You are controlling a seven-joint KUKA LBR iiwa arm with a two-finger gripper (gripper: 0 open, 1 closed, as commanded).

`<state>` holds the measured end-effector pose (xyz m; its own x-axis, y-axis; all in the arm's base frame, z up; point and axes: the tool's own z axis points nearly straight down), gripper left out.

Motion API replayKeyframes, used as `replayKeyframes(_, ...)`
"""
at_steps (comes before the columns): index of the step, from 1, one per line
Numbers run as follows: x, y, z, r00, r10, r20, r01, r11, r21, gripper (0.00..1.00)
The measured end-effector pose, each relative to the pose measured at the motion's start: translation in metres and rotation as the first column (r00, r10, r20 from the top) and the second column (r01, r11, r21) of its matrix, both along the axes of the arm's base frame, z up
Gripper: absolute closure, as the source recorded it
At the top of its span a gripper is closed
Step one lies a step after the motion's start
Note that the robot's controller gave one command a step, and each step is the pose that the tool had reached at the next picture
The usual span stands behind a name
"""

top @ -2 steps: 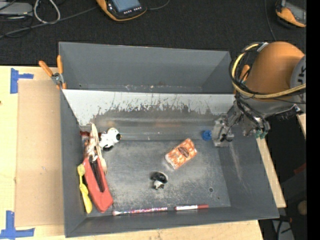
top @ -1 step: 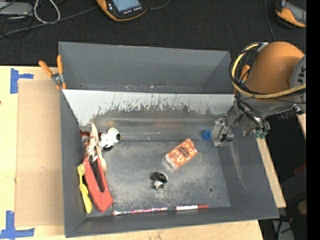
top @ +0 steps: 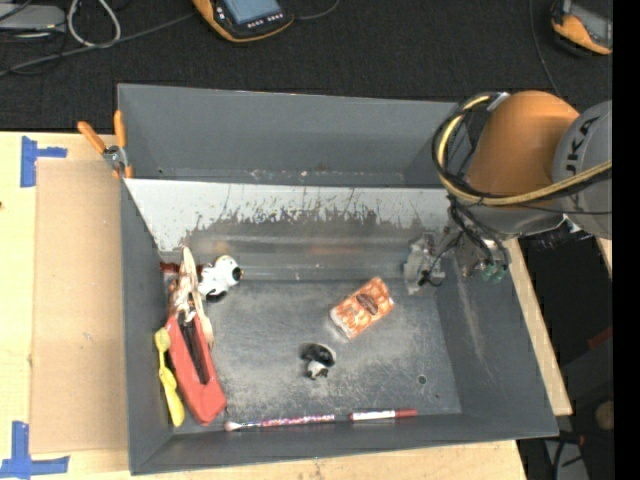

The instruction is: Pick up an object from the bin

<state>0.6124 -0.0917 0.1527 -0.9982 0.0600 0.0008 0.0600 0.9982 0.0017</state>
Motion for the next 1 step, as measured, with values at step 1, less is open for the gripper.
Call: replayKeyframes(1, -0.0107, 0.0349, -0.0210, 0.975, 0.223, 0.001, -0.223, 0.975, -0.001, 0.00)
